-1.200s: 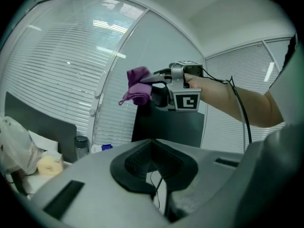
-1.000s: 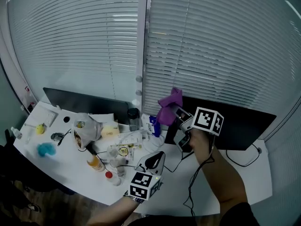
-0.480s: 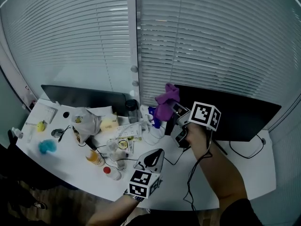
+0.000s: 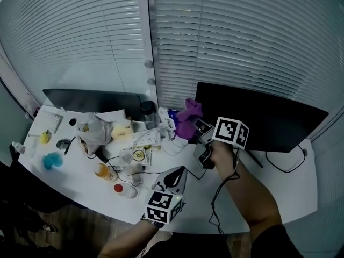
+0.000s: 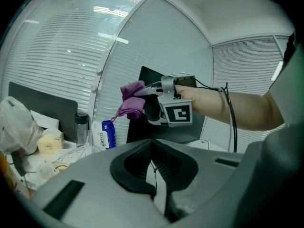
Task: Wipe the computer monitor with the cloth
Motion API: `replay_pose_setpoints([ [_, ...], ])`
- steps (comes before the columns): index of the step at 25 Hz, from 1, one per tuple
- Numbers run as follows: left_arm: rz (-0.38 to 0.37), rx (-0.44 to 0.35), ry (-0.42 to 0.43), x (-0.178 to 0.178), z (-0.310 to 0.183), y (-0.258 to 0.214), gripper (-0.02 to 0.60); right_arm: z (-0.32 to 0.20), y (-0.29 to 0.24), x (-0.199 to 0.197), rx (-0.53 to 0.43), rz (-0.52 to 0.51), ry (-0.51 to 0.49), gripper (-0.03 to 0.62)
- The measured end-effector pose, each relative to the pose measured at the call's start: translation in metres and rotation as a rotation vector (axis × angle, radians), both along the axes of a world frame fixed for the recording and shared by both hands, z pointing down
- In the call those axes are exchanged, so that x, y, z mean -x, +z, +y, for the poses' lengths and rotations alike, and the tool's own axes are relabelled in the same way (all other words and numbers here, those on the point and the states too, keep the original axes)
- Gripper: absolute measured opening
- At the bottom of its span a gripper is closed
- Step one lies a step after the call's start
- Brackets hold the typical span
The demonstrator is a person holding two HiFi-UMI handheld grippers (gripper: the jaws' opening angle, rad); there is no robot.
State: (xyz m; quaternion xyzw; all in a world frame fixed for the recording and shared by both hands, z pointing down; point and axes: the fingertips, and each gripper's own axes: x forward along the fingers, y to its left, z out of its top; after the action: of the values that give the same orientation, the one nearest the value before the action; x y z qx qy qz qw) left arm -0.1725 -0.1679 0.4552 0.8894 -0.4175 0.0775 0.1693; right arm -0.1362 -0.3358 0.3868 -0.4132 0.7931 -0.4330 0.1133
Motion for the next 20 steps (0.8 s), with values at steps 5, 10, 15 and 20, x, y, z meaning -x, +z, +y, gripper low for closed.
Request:
replay_pose_setpoints([
  [5,-0.013,0.041,-0.006,0.000,0.002,0.020,0.006,0.003,0.038,-0.002,0.056,0.003,0.000,0.078],
  [10,-0.022,0.095,-0.008,-0.001,-0.001,0.038,0.006,0.001,0.081,-0.004,0.140,-0.001,0.007,0.078],
  [15,-0.033,0.138,-0.009,0.000,0.005,0.063,0.006,0.009,0.128,-0.008,0.204,-0.007,0.018,0.078],
  [20,-0.048,0.177,-0.012,0.005,0.005,0.083,0.006,0.013,0.173,-0.009,0.271,-0.005,0.027,0.078],
])
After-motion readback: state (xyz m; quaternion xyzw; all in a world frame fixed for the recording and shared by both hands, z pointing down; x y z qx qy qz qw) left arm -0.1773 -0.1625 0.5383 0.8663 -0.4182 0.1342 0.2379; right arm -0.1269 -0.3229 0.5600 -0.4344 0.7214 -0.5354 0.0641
